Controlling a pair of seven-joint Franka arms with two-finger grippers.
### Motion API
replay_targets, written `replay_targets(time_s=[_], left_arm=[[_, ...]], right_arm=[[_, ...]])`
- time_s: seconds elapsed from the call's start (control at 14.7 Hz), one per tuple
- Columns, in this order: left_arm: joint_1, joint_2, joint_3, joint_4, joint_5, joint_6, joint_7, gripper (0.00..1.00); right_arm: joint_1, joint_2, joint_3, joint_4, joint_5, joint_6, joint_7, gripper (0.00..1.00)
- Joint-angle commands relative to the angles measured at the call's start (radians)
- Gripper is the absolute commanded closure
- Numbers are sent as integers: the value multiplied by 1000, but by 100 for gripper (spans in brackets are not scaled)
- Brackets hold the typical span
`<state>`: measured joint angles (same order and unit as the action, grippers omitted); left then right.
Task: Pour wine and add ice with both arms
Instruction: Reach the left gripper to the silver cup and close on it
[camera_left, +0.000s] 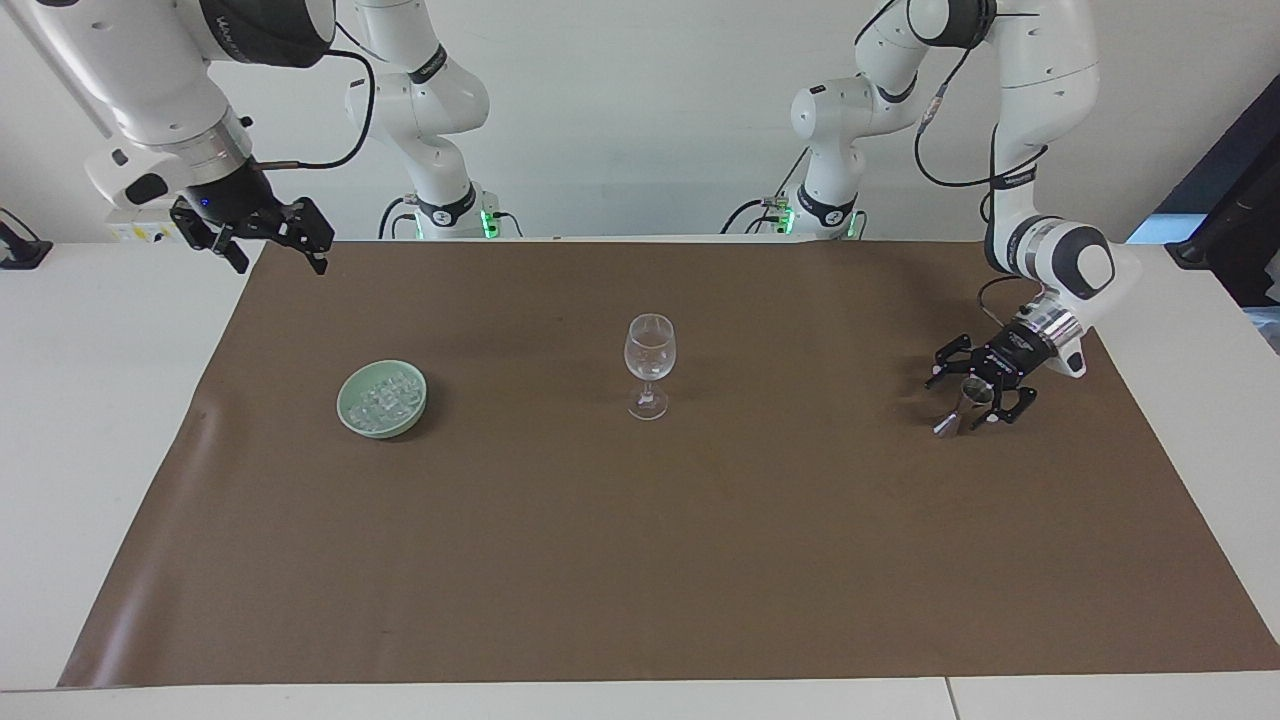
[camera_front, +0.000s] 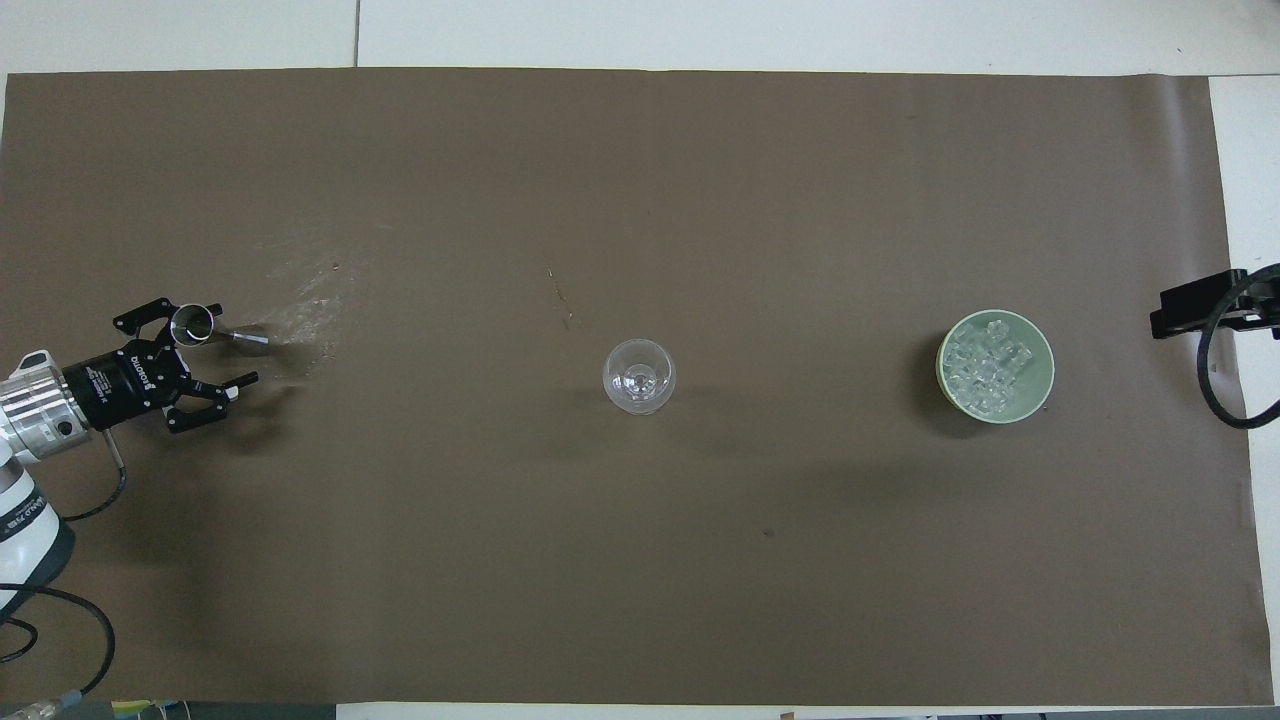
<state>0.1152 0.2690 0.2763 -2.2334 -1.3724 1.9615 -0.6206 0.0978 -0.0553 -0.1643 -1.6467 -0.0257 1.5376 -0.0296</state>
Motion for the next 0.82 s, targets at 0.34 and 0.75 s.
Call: replay_targets(time_s=[0.34, 0.75], left_arm=[[-19, -22, 4, -29, -39, 51, 2, 5], [-3, -24, 4, -23, -40, 45, 1, 76]], right_arm=[[-12, -15, 8, -15, 3, 1, -16, 0], [-12, -15, 8, -15, 3, 1, -16, 0]])
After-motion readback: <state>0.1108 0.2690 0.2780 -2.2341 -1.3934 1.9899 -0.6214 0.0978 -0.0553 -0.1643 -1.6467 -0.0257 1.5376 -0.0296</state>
